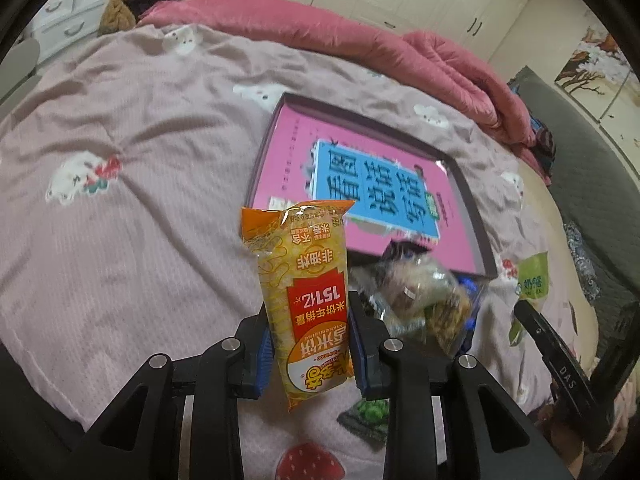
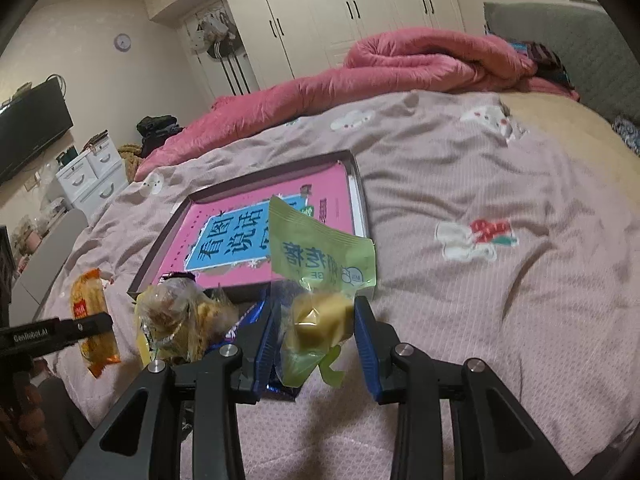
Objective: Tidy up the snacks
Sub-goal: 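Carry the bread bag with the left tool while the right carries its bag over the tray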
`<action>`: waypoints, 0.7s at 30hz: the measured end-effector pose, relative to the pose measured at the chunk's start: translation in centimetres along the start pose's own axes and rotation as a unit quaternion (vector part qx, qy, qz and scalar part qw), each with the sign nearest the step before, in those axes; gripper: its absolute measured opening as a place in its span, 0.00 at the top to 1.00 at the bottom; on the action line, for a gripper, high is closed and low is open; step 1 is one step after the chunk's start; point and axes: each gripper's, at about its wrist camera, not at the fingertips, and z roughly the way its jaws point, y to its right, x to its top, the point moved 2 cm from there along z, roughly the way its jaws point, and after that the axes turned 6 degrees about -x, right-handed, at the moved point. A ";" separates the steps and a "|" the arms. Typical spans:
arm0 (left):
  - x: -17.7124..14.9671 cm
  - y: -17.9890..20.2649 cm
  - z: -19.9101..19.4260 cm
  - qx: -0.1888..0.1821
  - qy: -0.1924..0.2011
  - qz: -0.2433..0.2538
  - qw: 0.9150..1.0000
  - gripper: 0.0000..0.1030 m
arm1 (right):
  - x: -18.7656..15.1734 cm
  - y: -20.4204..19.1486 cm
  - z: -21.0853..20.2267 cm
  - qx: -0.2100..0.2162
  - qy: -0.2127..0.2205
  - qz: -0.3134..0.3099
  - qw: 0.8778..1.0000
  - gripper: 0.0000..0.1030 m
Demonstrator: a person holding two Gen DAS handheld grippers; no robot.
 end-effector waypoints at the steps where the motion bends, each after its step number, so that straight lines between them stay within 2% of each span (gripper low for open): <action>1: 0.3 0.1 0.0 0.000 0.003 0.002 1.000 0.68 | 0.3 -0.1 0.0 0.001 0.002 0.000 1.000 0.64; 10: 3.7 0.4 0.7 -0.011 0.017 0.010 1.000 0.68 | 2.7 -1.0 0.5 0.007 0.027 -0.007 1.000 0.64; 21: 6.6 1.5 3.2 -0.011 0.019 0.020 1.000 0.68 | 4.3 -1.5 2.6 0.009 0.026 -0.004 1.000 0.64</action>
